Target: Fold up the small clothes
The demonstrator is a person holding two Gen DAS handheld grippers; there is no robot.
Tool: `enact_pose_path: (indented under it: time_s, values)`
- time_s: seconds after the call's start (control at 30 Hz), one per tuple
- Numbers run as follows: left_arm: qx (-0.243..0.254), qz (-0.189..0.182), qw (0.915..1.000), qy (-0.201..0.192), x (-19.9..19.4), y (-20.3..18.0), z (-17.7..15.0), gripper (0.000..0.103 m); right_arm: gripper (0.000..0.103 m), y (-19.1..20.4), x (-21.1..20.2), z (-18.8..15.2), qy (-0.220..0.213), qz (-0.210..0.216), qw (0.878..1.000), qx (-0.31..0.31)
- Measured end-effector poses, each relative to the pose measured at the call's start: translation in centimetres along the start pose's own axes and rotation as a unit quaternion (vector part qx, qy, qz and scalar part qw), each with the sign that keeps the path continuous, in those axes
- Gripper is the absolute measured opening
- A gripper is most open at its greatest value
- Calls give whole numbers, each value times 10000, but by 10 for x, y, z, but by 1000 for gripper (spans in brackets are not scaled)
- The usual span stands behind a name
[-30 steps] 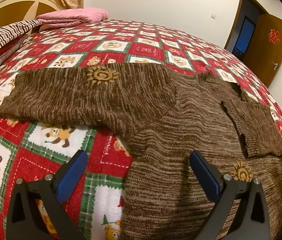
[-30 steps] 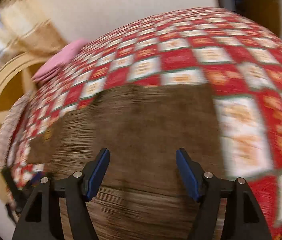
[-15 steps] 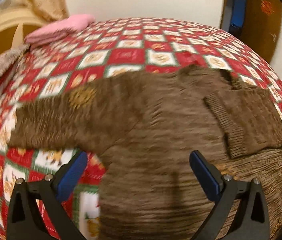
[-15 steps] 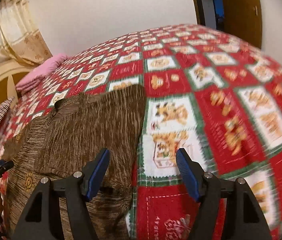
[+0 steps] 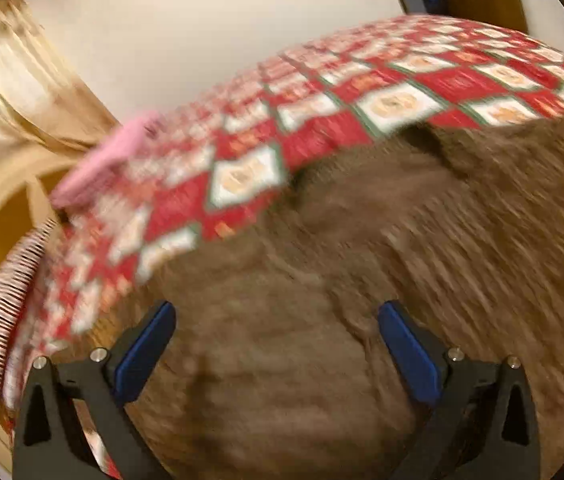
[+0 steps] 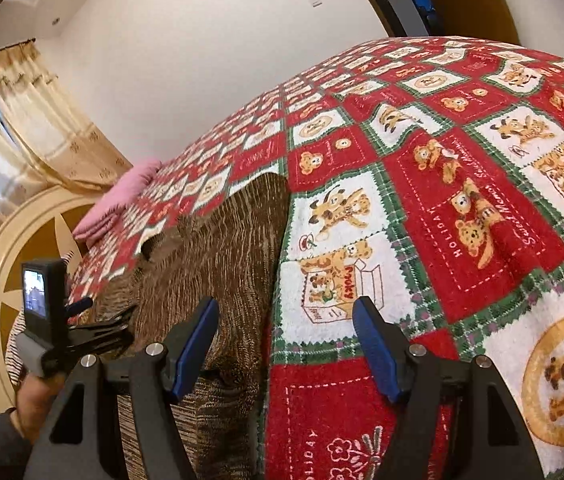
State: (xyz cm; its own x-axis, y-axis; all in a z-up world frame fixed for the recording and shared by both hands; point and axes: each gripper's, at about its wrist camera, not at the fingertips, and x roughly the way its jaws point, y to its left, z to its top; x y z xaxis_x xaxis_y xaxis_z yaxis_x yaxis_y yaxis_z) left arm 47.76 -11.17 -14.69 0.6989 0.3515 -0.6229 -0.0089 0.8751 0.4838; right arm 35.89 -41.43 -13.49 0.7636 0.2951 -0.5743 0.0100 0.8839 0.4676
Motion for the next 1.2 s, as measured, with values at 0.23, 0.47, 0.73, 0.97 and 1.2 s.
enact_pose_path:
  time_s: [0.23,0.47,0.73,0.97,1.2]
  values:
    - [-673,139,9948,747,31,48,0,103,71,-2,-3,0,-75,58,9999,37]
    - [-733,-656,9951,128,-37,29,-20,103,71,-3,-2,-1,-65,12,10000,-4]
    - [-452,-204,9977,460,-14,36,-47,103,72,-2,-3,-2,-98,-55,9999,-44]
    - [-1113,-963,9879,489,-14,64,-72,103,71,49,1,0,-9,-1388,9823,-1258]
    - [-1660,-1207,9777,434,-23,83,-83,103,71,162,26,-6,473,-858,9664,-2377]
